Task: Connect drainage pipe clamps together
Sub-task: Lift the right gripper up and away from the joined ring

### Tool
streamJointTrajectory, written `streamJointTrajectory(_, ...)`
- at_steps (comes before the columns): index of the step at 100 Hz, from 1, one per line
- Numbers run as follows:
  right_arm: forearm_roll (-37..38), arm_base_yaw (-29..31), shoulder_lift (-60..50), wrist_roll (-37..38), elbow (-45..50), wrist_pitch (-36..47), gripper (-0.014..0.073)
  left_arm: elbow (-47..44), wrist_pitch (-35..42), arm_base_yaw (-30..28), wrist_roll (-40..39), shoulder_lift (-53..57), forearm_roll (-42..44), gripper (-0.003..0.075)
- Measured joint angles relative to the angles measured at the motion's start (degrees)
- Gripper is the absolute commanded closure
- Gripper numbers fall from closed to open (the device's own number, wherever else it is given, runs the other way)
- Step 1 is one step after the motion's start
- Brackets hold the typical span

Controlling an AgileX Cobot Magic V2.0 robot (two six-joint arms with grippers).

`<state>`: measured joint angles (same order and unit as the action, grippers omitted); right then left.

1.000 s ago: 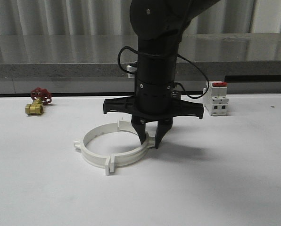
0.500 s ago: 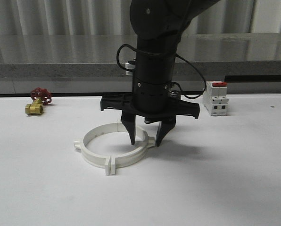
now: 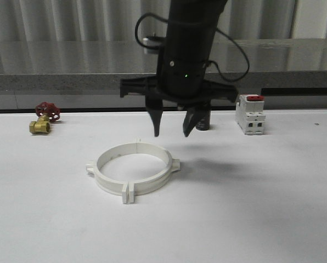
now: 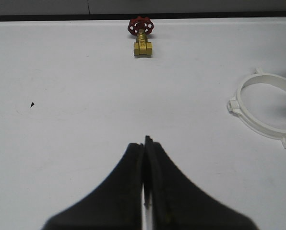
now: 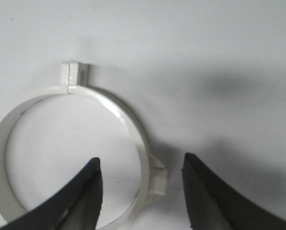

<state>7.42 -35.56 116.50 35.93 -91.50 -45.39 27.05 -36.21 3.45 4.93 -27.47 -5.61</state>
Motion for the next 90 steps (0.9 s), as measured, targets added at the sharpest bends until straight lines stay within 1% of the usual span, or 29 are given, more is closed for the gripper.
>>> streamJointTrajectory(21,0.0,5.0,-6.1,-7.2,0.1,-3.1,0.02,0.0,0.0,0.0,0.0,0.0,0.0,0.0741)
streamJointTrajectory(36,0.0,10.0,-12.4,-11.5,3.4,-3.4,0.02,0.0,0.0,0.0,0.0,0.0,0.0,0.0741)
streamJointTrajectory(50,0.0,16.3,-20.2,-14.8,9.5,-3.2,0.02,0.0,0.0,0.0,0.0,0.0,0.0,0.0741)
streamJointTrajectory(70,0.1,26.1,-33.3,-19.9,21.1,-1.4,0.02,0.0,0.0,0.0,0.0,0.0,0.0,0.0741)
streamJointTrajectory(84,0.4,30.7,-42.7,-22.2,28.9,0.3,0.0205,0.0,0.0,0.0,0.0,0.0,0.0,0.0741)
streamJointTrajectory(90,0.5,31.6,-46.4,-22.5,32.3,1.1,0.0232,0.0,0.0,0.0,0.0,0.0,0.0,0.0741)
